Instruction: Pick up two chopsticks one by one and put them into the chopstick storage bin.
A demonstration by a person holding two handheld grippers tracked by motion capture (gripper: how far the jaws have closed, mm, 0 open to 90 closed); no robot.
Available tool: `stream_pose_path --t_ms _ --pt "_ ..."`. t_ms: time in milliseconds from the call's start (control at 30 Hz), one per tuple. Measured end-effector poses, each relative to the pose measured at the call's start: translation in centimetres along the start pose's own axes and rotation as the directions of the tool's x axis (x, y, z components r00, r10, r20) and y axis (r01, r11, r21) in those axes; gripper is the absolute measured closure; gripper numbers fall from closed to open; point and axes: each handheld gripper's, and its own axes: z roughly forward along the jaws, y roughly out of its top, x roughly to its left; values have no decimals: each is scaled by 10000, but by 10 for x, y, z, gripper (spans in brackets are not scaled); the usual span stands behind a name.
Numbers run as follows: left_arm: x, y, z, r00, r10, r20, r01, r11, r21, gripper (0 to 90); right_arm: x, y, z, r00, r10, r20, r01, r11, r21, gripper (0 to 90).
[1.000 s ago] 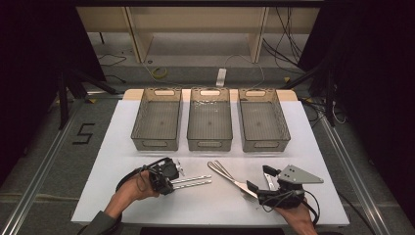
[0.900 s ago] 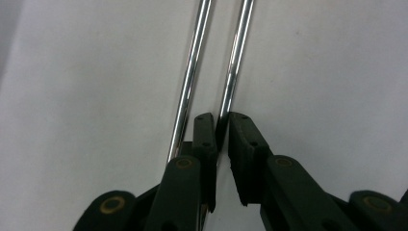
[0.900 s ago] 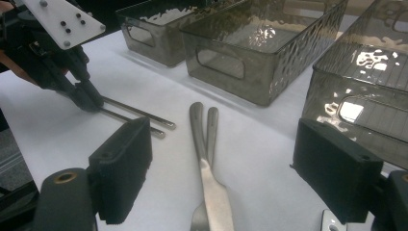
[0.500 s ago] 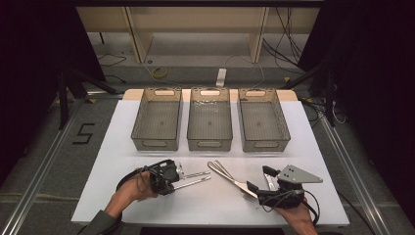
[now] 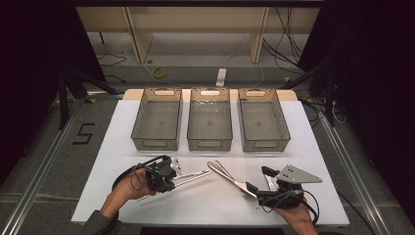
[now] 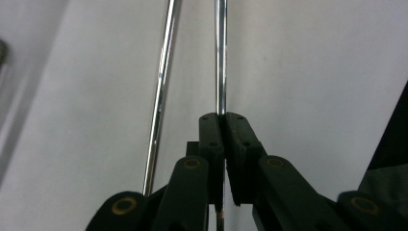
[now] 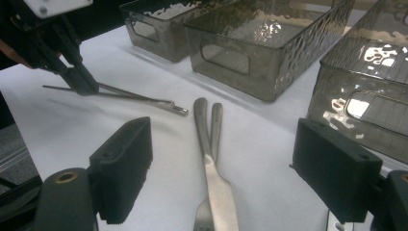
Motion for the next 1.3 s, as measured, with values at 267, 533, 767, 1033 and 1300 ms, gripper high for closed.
stream_pose_path --t_ms 267,533,767,1033,1300 --pt "9 2 -27 9964 -749 -407 680 9863 -1502 855 -1 0 0 10000 70 36 -70 10000 -1 225" --pt "31 3 -51 9795 -1834 -838 1555 9516 -2650 854 -2 -1 -1 9999 116 58 -116 9999 -38 225" --pt "53 5 -70 9499 -2822 -1341 2191 9077 -3579 854 -2 -1 -1 9999 112 82 -112 9999 -62 225" --pt "82 13 -89 9186 -3664 -1481 2728 8590 -4332 855 -2 -1 -1 9999 136 75 -136 9999 -44 225" --pt "111 18 -94 8938 -4321 -1198 3405 8280 -4455 854 -2 -1 -1 9999 112 62 -112 9999 -50 225"
